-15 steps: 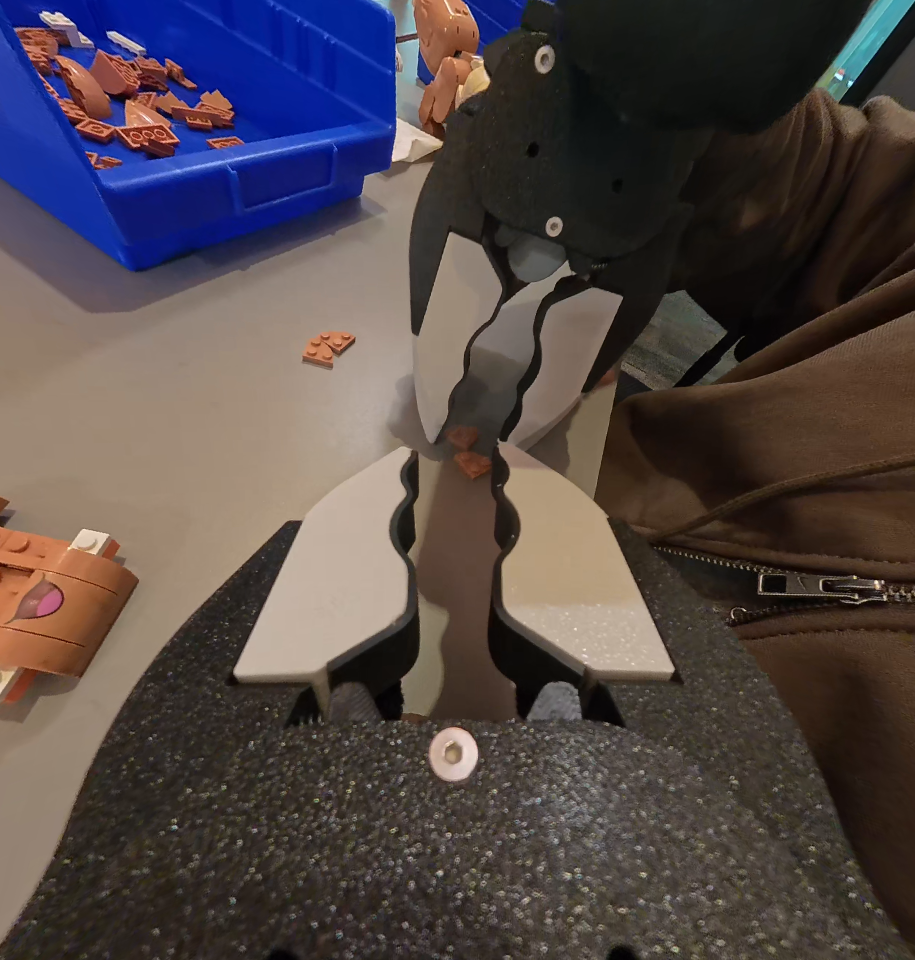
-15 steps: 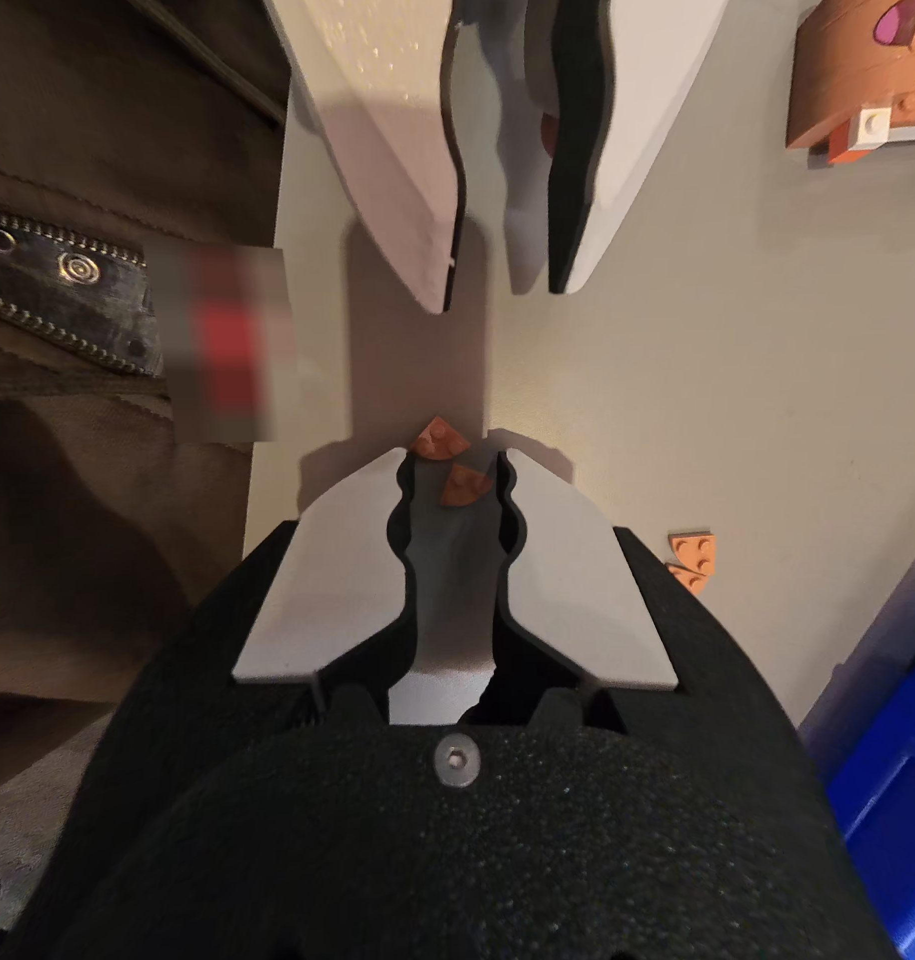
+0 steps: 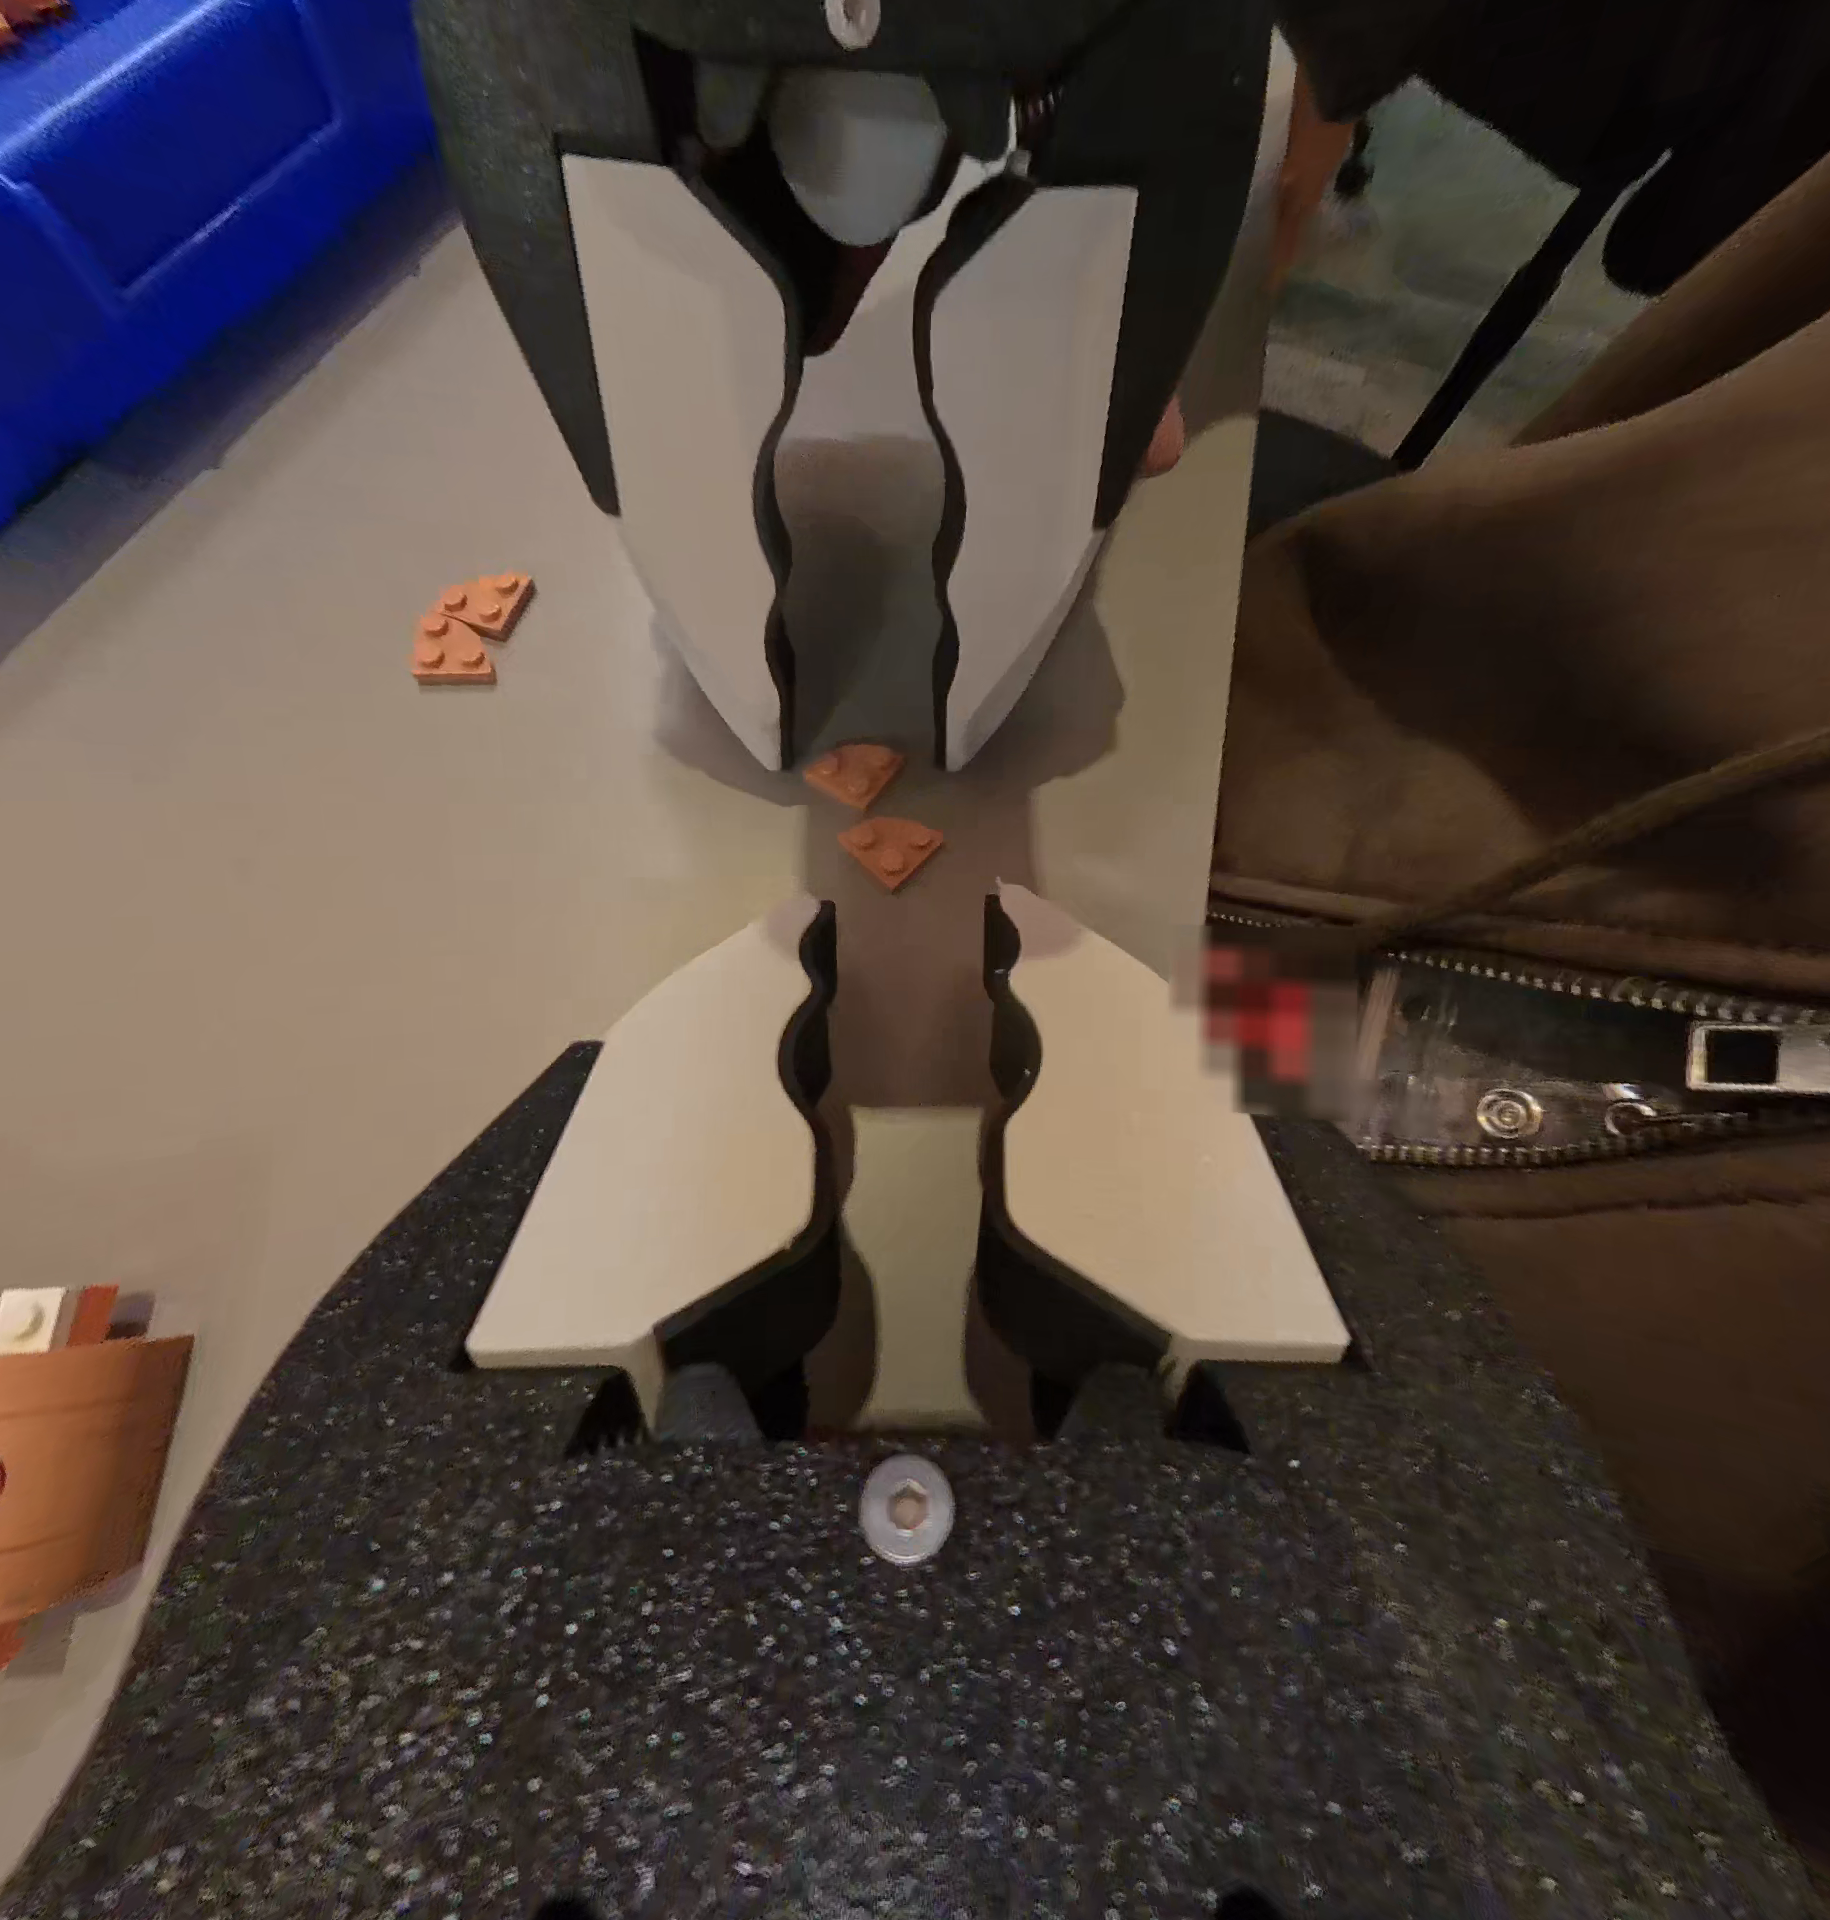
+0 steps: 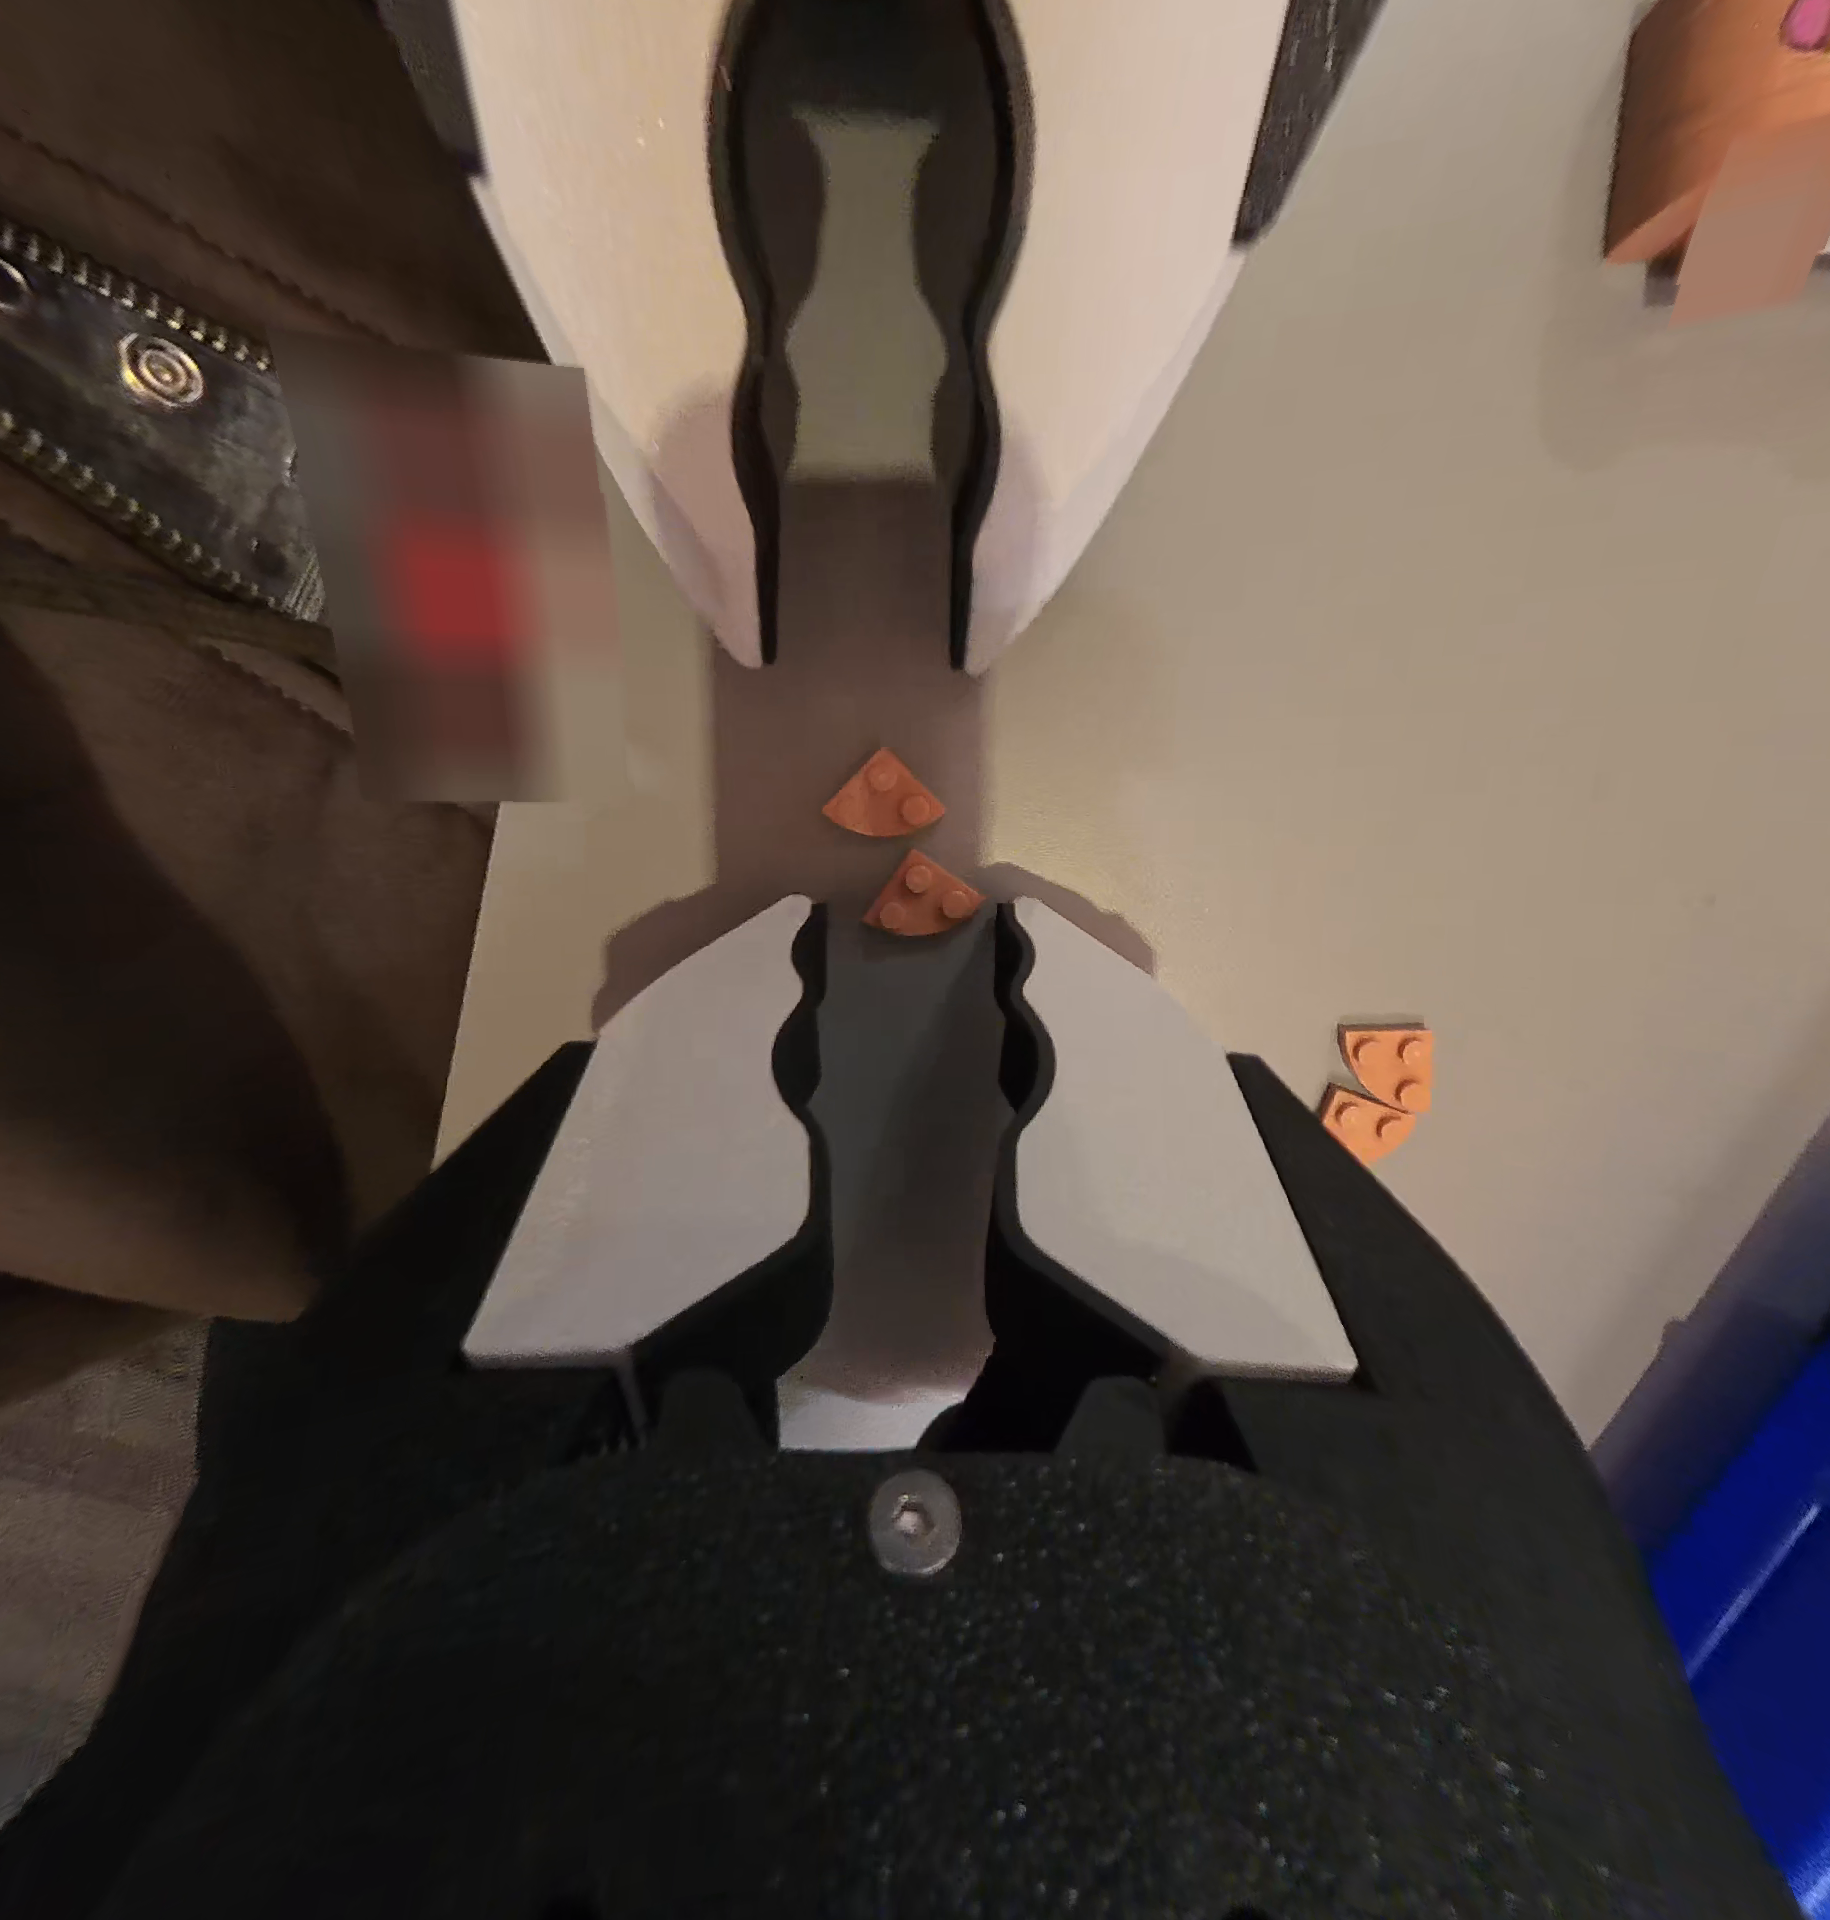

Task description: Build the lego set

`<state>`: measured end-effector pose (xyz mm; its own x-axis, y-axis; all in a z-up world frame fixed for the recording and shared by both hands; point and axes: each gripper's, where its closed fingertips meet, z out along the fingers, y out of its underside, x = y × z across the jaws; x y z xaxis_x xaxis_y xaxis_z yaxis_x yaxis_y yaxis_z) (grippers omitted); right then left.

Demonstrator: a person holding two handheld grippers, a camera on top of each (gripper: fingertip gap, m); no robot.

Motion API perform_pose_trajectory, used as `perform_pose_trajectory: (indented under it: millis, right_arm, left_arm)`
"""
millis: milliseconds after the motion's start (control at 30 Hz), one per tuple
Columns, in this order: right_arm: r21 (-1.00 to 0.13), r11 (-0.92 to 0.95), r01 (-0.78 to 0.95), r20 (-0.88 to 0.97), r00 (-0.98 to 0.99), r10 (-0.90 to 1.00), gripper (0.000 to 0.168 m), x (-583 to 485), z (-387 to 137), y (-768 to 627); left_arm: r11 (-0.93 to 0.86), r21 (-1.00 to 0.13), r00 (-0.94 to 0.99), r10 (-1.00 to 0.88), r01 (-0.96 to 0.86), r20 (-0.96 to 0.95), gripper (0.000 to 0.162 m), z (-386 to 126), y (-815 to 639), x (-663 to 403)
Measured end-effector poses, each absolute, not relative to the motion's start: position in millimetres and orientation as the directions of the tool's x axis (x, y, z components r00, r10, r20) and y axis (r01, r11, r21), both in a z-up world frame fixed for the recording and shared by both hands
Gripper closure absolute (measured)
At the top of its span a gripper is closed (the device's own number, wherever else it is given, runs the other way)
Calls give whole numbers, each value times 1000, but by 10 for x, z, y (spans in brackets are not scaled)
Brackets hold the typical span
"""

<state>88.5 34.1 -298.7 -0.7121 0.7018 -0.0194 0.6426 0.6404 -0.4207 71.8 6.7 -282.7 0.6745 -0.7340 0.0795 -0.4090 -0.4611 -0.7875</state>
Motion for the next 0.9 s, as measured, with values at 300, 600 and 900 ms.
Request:
perform_pose_trajectory:
  millis: [300,600,900]
  right_arm:
    - [-452,640,621,3,-717,697,145,887,-2992,332]
    - [-464,643,609,24,-717,696,148,876,-2991,319]
    - [-479,671,567,43,-748,662,143,871,-2958,314]
  left_arm:
    - [-437,-723,655,-755,-535,-27,128,-2971,190,788]
    - [-419,-723,649,-759,-549,-53,146,-2960,233,858]
    - [-402,-732,642,-764,-550,-62,158,-2947,224,862]
